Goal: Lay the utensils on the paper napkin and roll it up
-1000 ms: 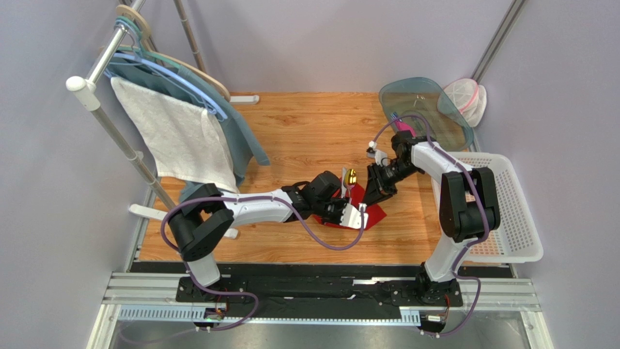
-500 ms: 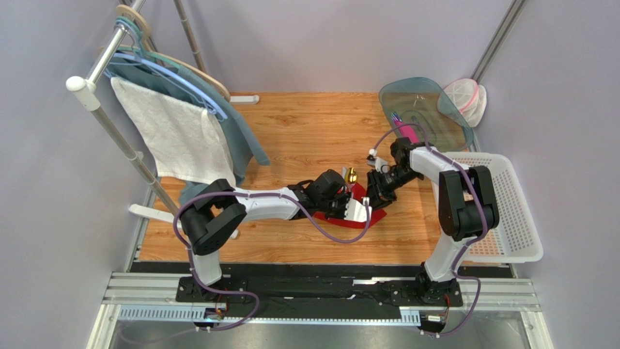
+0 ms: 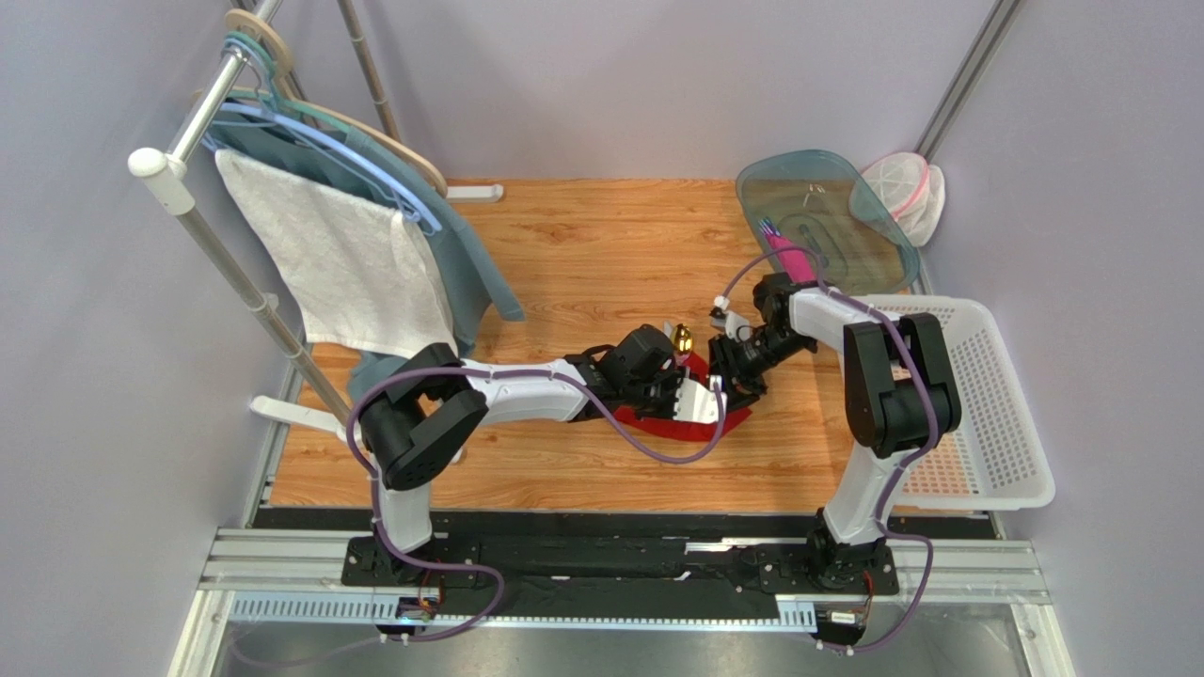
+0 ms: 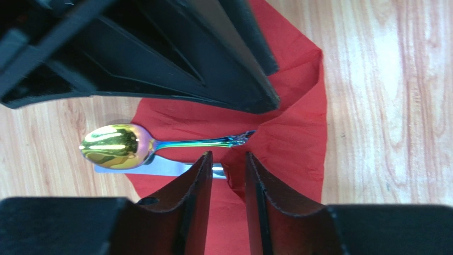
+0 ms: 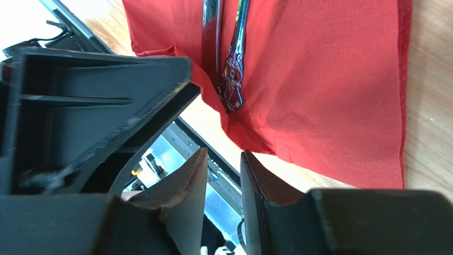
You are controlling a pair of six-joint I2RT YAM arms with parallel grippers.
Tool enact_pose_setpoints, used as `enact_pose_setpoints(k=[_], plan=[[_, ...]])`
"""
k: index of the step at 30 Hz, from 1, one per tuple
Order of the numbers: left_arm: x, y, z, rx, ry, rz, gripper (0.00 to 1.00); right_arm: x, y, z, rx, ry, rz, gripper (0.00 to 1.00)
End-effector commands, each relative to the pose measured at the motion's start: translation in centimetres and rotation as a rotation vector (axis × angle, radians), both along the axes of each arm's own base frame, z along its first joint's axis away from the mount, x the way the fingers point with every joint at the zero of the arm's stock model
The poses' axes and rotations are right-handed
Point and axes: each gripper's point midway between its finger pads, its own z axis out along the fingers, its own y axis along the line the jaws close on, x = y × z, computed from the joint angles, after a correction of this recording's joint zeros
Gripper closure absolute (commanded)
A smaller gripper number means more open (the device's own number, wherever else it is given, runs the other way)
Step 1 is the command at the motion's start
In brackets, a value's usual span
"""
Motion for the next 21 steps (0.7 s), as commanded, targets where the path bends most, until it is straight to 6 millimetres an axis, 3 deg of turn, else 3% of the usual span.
enact_pose_setpoints(k=[1, 8, 11, 13, 17, 21], plan=[[1.2, -0.9, 2.1, -0.045, 0.003, 0.045, 0.55, 0.8, 0.3, -0.3, -0.004, -0.047, 0.004, 0.66], [0.2, -0.1, 2.7, -0.045, 0.113, 0.101, 0.52, 1.0, 0.3, -0.3, -0.002, -0.091, 0.013, 0.68], [-0.2, 0.3, 2.3, -0.038, 0.169, 0.128, 0.53, 1.3, 0.5, 1.2, 0.043, -0.163, 0.002, 0.74], [-0.1, 0.7, 1.8, -0.033, 0.191, 0.144, 0.55, 1.1, 0.8, 2.5, 0.094, -0.211, -0.019, 0.79], [0.1, 0.7, 1.7, -0.036, 0.213, 0.168, 0.65, 0.3, 1.3, 3.0, 0.133, -0.205, -0.064, 0.92], [0.6, 0.4, 1.7, -0.040, 0.225, 0.180, 0.73, 0.2, 1.5, 2.0, 0.132, -0.151, -0.082, 0.91]])
